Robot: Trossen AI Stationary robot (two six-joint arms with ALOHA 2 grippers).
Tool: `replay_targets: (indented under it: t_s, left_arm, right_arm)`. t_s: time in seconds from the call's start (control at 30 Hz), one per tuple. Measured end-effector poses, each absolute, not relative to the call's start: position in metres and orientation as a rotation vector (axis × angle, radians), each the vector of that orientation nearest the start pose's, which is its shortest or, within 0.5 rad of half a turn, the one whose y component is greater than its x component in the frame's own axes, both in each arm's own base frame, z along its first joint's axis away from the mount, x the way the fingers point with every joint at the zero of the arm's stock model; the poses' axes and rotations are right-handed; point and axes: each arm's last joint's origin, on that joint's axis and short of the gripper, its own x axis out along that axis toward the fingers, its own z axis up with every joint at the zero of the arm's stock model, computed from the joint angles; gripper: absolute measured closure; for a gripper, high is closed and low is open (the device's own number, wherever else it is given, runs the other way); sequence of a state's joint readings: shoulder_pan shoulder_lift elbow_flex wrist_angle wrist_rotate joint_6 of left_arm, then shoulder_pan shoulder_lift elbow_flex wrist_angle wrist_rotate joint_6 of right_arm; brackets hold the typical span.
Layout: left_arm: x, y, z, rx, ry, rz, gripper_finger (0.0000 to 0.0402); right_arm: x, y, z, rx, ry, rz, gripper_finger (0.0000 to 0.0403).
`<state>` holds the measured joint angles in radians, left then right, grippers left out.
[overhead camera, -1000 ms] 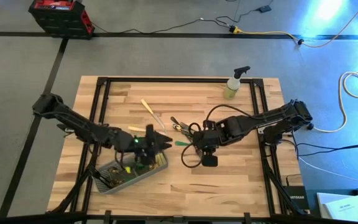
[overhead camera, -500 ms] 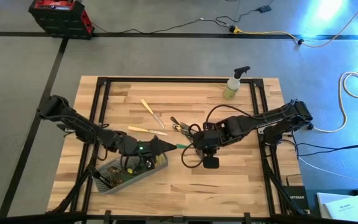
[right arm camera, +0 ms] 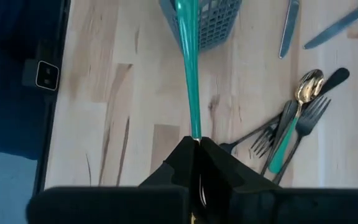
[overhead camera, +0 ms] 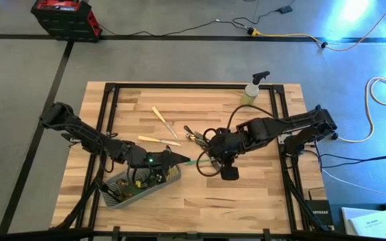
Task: Sort silverware
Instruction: Put the spoon into the silverware tray
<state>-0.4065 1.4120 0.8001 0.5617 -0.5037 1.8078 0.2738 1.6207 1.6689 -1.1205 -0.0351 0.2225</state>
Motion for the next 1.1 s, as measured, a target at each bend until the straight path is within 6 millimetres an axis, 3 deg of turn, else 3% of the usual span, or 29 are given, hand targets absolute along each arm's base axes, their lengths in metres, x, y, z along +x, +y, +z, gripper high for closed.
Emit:
replay_targets:
  t_s: [0.33, 0.53, 0.73, 1.1]
  left_arm:
    - [0.287, -0.108, 0.272, 1.893, 0.103, 0.076, 0.0219]
    - [0.287, -0.109, 0.271, 1.927, 0.072, 0.042, 0.0219]
    - [0.287, -0.110, 0.272, 2.053, 0.021, 0.021, 0.0219]
    - [0.290, -0.106, 0.280, 2.152, 0.039, 0.084, 0.0219]
  right_arm:
    - [0.293, 0.085, 0.355, 0.116, 1.219, 0.161, 0.0401]
    - [0.290, 0.083, 0.374, 0.097, 1.131, 0.210, 0.0402]
    - [0.293, 0.069, 0.397, 0.141, 1.043, 0.220, 0.0402]
    - [0.294, 0.058, 0.398, 0.175, 1.051, 0.241, 0.0402]
